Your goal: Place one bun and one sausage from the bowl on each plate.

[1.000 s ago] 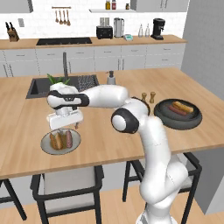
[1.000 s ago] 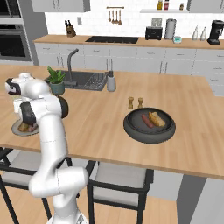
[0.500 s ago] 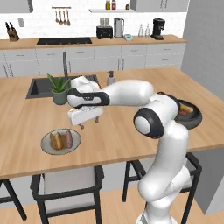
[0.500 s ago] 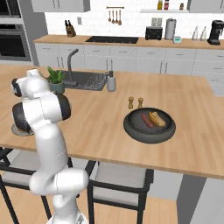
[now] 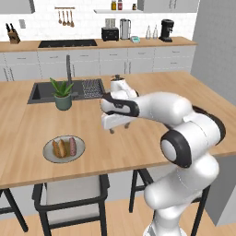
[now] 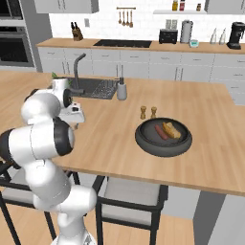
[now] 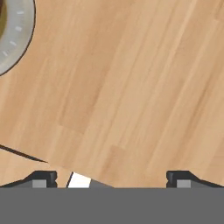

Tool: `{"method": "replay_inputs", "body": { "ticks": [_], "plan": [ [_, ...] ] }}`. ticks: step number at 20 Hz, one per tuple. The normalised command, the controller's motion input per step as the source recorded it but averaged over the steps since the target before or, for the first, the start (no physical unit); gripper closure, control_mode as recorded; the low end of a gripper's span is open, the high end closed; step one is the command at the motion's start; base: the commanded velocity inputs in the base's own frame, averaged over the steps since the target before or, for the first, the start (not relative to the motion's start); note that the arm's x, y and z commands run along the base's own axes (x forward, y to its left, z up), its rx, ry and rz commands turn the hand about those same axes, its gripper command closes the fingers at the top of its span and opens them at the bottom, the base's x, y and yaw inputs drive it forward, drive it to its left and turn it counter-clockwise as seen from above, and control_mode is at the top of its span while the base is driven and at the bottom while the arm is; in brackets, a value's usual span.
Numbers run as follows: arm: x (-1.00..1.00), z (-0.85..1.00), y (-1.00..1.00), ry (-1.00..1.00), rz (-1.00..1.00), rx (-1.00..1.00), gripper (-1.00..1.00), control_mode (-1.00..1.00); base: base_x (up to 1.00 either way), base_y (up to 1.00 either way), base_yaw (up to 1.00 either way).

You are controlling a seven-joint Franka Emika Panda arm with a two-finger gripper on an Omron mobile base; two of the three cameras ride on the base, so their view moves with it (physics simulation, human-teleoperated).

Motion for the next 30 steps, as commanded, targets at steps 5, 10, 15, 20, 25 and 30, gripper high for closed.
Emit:
{"method": "replay_inputs", "body": {
  "ticks": [5,10,15,20,25,30],
  "plan": [
    [0.02,0.41,-1.0,0.0,0.0,0.13,-1.0,-1.0,0.0,0.0,0.0],
    [0.22,0.31,-1.0,0.0,0.01,0.11,-1.0,-1.0,0.0,0.0,0.0],
    [0.09,0.02,-1.0,0.0,0.04,0.03,-1.0,-1.0,0.0,0.0,0.0],
    [0.02,0.0,-0.94,0.01,0.0,0.0,-1.0,-1.0,0.0,0.0,0.0],
    [0.09,0.0,-0.76,0.01,0.0,-0.02,-1.0,-1.0,0.0,0.0,0.0],
    [0.2,0.0,-0.85,0.0,0.0,0.0,-1.0,-1.0,0.0,0.0,0.0]
  ]
}}
